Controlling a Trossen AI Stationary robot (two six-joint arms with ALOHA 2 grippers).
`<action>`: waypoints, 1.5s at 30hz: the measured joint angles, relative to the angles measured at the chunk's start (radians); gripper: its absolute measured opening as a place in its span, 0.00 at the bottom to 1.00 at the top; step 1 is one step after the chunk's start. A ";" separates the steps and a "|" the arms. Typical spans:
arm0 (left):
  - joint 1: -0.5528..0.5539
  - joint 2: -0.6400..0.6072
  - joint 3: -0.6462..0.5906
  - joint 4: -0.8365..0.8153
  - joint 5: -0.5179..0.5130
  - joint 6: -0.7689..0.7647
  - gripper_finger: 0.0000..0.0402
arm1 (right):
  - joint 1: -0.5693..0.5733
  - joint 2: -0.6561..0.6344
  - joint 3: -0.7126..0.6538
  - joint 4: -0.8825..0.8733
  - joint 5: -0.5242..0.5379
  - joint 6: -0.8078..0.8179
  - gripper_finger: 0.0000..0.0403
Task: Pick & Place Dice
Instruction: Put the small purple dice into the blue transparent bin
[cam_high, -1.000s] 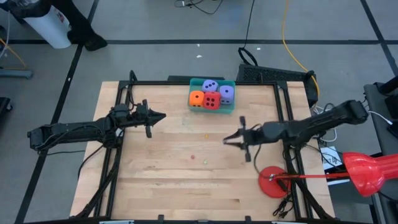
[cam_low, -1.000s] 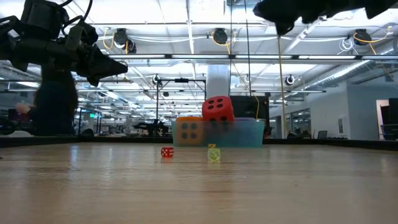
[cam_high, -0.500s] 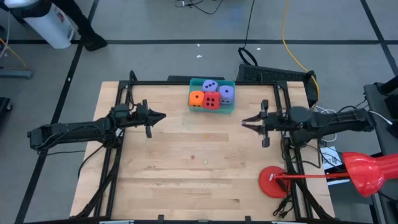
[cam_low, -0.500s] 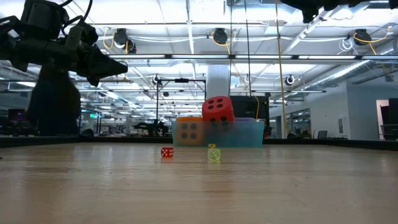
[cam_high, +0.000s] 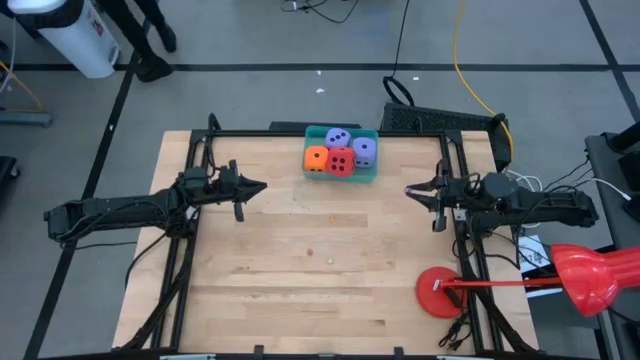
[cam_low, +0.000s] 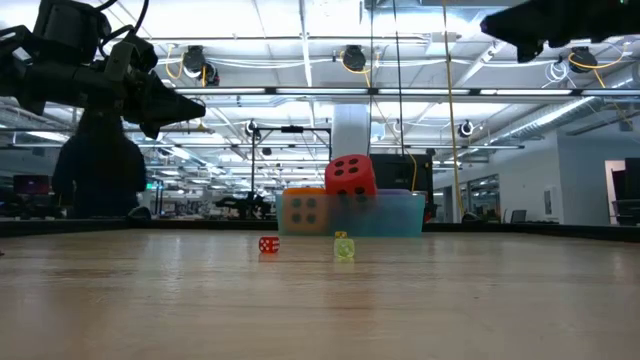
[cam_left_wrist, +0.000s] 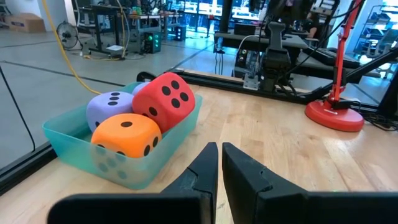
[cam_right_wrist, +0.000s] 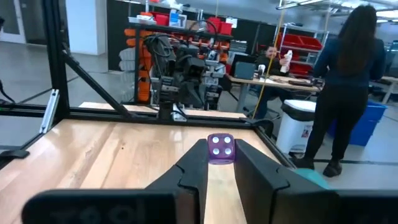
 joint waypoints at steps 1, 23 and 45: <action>0.000 0.000 0.000 0.000 0.000 0.003 0.08 | -0.003 -0.019 -0.016 0.001 0.000 0.004 0.15; 0.000 0.000 0.000 0.001 -0.026 0.012 0.08 | -0.017 0.075 -0.129 0.169 0.239 -0.010 0.14; 0.000 0.000 0.000 -0.001 -0.026 0.021 0.08 | -0.396 0.996 0.222 0.140 0.074 0.067 0.14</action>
